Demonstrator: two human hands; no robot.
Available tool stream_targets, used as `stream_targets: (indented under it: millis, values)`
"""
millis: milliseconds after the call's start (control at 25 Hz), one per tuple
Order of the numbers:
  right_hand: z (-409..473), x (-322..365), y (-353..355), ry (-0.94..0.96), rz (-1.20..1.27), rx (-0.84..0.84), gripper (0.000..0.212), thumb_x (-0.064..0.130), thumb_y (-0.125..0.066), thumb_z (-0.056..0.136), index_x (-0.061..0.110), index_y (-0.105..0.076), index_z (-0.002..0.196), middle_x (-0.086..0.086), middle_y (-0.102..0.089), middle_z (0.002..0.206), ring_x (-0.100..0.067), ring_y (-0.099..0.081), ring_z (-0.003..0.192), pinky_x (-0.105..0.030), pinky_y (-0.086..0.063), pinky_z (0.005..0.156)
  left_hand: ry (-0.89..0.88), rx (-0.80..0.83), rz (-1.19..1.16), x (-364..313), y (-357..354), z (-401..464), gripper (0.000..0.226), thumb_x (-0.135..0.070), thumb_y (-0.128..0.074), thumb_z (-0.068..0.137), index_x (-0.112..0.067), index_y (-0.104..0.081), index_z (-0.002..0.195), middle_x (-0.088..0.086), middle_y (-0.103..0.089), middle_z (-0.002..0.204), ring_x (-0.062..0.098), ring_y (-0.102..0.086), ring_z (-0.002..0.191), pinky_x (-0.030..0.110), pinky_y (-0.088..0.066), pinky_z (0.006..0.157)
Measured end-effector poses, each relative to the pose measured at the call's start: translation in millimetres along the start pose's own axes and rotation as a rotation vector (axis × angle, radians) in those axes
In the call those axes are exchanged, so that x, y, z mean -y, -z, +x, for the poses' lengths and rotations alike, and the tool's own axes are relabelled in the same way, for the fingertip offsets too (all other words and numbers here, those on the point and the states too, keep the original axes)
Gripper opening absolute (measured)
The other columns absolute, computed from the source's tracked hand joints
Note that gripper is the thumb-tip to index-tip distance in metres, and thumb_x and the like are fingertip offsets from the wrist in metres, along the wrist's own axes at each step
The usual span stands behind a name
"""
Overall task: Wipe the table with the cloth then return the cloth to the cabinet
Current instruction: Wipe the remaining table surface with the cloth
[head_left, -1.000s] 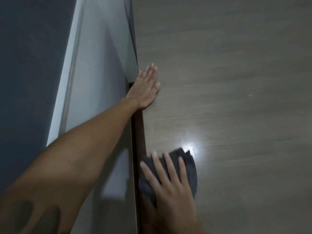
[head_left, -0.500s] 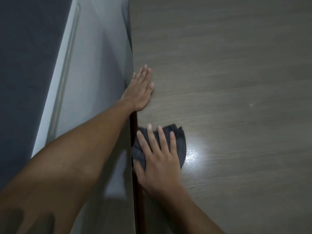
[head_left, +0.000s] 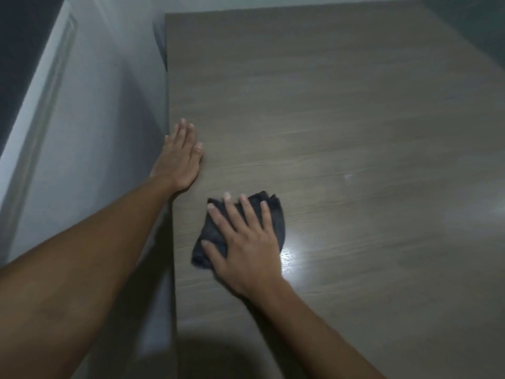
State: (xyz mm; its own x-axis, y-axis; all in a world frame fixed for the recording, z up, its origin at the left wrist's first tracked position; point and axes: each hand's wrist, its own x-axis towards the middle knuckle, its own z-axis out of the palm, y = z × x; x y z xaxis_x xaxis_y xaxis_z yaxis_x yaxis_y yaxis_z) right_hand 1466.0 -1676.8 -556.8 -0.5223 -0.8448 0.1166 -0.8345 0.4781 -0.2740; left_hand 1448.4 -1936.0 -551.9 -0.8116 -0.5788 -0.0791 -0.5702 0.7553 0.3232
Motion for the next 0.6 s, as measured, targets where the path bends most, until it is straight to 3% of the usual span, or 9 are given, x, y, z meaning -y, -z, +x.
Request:
stream_targets:
  millis: [160, 280, 360, 480, 600]
  values:
    - [40, -107, 29, -0.092, -0.101, -0.009, 0.070, 0.066, -0.029, 0.094, 0.035, -0.042, 0.155, -0.001, -0.039, 0.163, -0.028, -0.033, 0.152, -0.055, -0.013, 0.126, 0.073, -0.014, 0.036, -8, -6, 3, 0.060, -0.035, -0.015, 0.108, -0.003, -0.002, 0.157, 0.011, 0.009, 0.166, 0.022, 0.010, 0.153, 0.038, 0.007, 0.122]
    - [71, -185, 52, -0.216, -0.140, 0.089, 0.077, 0.071, -0.015, 0.091, 0.039, -0.028, 0.160, 0.002, -0.024, 0.169, -0.025, -0.020, 0.156, -0.052, -0.003, 0.127, 0.109, -0.047, 0.048, -9, -8, 0, 0.061, -0.035, -0.014, 0.108, -0.001, -0.001, 0.156, 0.013, 0.009, 0.165, 0.022, 0.011, 0.153, 0.038, 0.006, 0.123]
    - [66, -224, 63, -0.327, -0.156, 0.084, 0.073, 0.069, -0.019, 0.095, 0.039, -0.024, 0.161, 0.003, -0.018, 0.171, -0.024, -0.014, 0.158, -0.051, 0.000, 0.127, 0.123, -0.069, 0.049, -12, -11, -2, 0.061, -0.034, -0.015, 0.108, 0.001, -0.001, 0.156, 0.014, 0.008, 0.165, 0.023, 0.010, 0.153, 0.038, 0.006, 0.123]
    - [34, -249, 71, -0.442, -0.153, 0.048, 0.065, 0.063, -0.025, 0.102, 0.037, -0.021, 0.162, 0.003, -0.014, 0.171, -0.026, -0.010, 0.158, -0.052, 0.000, 0.127, 0.141, -0.063, 0.043, -16, -13, -13, 0.060, -0.031, -0.015, 0.108, 0.003, -0.003, 0.155, 0.016, 0.006, 0.165, 0.025, 0.008, 0.153, 0.039, 0.005, 0.124]
    - [15, -231, 71, -0.490, -0.168, 0.030, 0.064, 0.060, -0.027, 0.104, 0.035, -0.019, 0.163, 0.002, -0.013, 0.172, -0.028, -0.009, 0.158, -0.053, -0.001, 0.126, 0.132, -0.096, 0.049, -18, -21, -38, 0.059, -0.029, -0.015, 0.108, 0.004, -0.004, 0.155, 0.018, 0.004, 0.165, 0.027, 0.006, 0.153, 0.040, 0.004, 0.124]
